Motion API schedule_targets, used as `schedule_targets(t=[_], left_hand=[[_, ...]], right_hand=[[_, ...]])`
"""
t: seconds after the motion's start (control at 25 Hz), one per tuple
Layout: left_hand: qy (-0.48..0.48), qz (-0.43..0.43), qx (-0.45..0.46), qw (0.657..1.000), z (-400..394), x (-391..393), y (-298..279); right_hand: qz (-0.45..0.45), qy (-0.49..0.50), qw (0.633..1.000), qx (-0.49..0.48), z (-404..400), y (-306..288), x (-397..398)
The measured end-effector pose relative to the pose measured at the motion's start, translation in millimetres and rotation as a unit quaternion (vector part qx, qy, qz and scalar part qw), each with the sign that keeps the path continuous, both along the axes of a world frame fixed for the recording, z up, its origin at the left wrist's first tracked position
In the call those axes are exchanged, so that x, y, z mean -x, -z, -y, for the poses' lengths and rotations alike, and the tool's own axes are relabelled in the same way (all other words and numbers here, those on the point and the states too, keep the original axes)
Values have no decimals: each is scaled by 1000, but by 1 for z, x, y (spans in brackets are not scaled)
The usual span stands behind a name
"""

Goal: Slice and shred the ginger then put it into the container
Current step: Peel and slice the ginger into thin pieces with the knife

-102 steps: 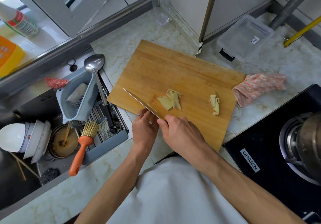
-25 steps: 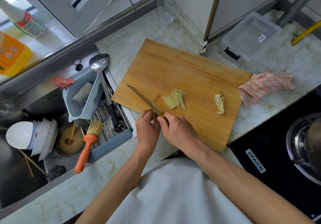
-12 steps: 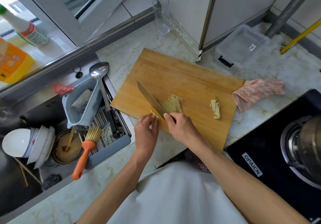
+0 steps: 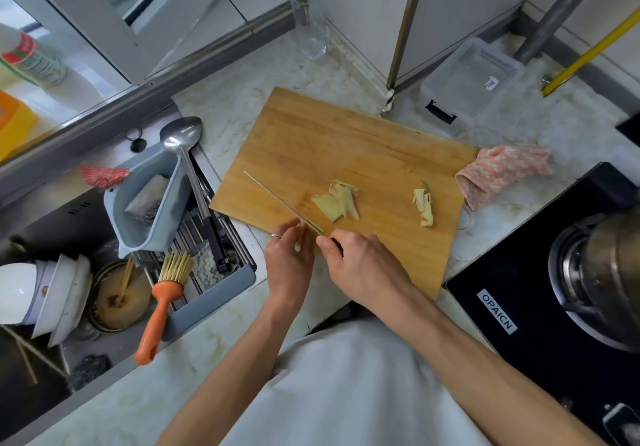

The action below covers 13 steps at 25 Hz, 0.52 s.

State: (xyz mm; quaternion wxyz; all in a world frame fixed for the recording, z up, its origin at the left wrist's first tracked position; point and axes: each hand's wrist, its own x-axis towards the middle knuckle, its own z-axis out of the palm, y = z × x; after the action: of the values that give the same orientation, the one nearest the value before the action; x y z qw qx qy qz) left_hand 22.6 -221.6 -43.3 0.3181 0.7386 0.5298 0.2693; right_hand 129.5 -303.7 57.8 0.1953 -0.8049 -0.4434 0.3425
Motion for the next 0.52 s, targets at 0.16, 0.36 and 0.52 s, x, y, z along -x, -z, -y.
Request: schedule_targets(t=[0.16,0.36,0.52], left_hand=[[9,14,-3,1000,-1,3,5],[-3,14,-14,1000,1,1,-2],[-4,17,-18,1000,2,0,-4]], right_hand=[[12,6,1000,9,1,-2,0],[21,-5,1000,17,1,-5,3],[27,-11,999,24,1,-8,4]])
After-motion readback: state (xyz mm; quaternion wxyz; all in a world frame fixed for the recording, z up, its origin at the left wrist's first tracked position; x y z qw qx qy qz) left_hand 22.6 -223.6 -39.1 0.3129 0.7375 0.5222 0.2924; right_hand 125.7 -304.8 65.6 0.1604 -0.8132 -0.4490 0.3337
